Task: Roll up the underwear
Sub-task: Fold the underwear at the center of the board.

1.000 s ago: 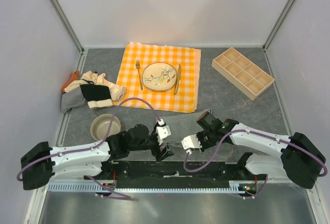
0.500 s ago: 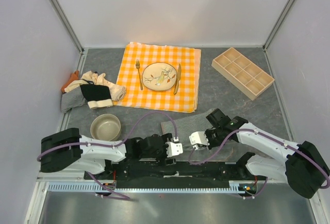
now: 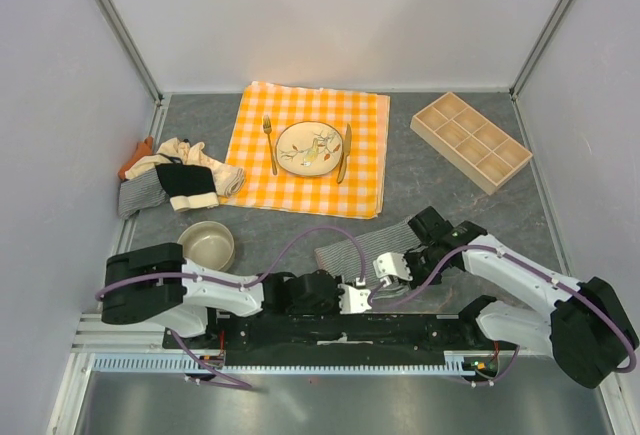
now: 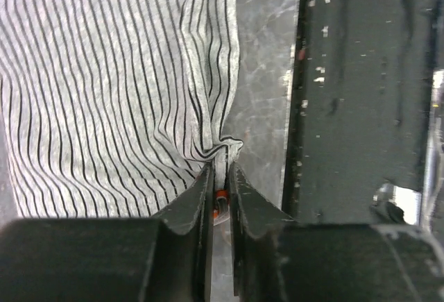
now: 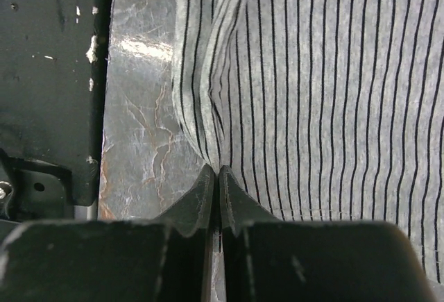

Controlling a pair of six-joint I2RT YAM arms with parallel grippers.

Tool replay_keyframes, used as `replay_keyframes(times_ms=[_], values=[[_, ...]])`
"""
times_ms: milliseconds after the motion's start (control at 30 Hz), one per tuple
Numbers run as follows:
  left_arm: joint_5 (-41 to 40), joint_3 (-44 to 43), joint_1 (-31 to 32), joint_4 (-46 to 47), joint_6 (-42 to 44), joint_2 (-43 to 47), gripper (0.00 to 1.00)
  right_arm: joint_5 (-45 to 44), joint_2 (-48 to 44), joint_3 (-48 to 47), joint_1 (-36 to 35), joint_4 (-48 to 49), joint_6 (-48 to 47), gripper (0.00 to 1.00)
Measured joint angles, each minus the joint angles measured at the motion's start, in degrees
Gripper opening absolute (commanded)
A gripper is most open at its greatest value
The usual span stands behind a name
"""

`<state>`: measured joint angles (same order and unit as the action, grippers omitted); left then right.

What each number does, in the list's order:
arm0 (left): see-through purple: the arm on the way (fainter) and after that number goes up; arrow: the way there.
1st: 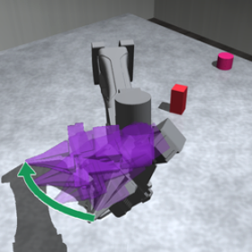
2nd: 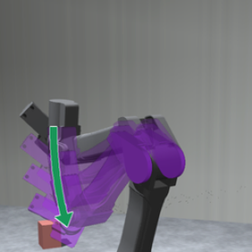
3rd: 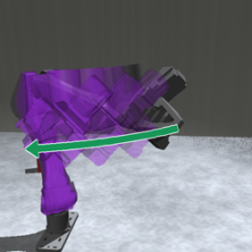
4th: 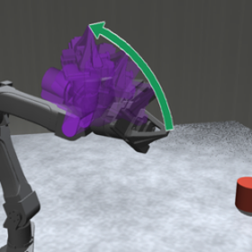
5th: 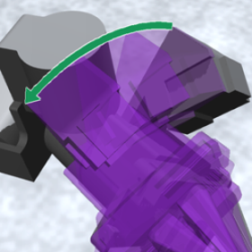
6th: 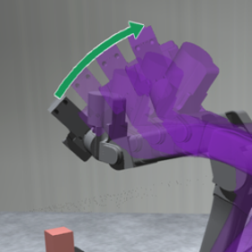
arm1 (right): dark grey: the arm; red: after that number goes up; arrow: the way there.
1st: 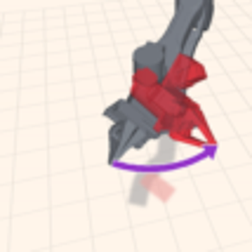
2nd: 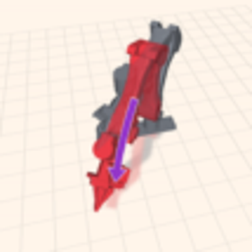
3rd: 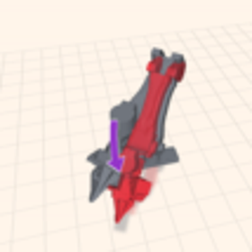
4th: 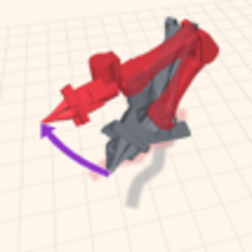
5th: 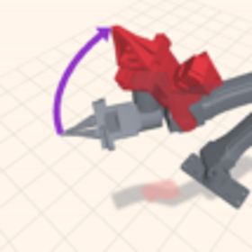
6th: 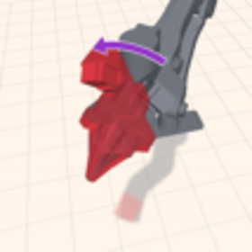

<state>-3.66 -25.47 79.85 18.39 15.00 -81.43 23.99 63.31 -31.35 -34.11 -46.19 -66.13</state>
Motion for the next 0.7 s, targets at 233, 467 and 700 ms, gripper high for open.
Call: replay_keyframes(times_ms=[233,467,700], values=[[-2.9,-0.2,-0.7,-0.2,-0.8,-0.1,0.02,1.9,0.4,-1.9,1.6,-2.9,-1.2,0.07],[-3.1,1.0,-2.2,-3.1,-4.2,5.2,0.02,4.5,3.7,-7.1,3.6,-6.8,-1.5,0.07],[4.5,2.6,-11.0,-3.8,-9.3,11.9,0.02,6.2,10.1,-12.9,7.1,-9.1,-1.5,0.08]])
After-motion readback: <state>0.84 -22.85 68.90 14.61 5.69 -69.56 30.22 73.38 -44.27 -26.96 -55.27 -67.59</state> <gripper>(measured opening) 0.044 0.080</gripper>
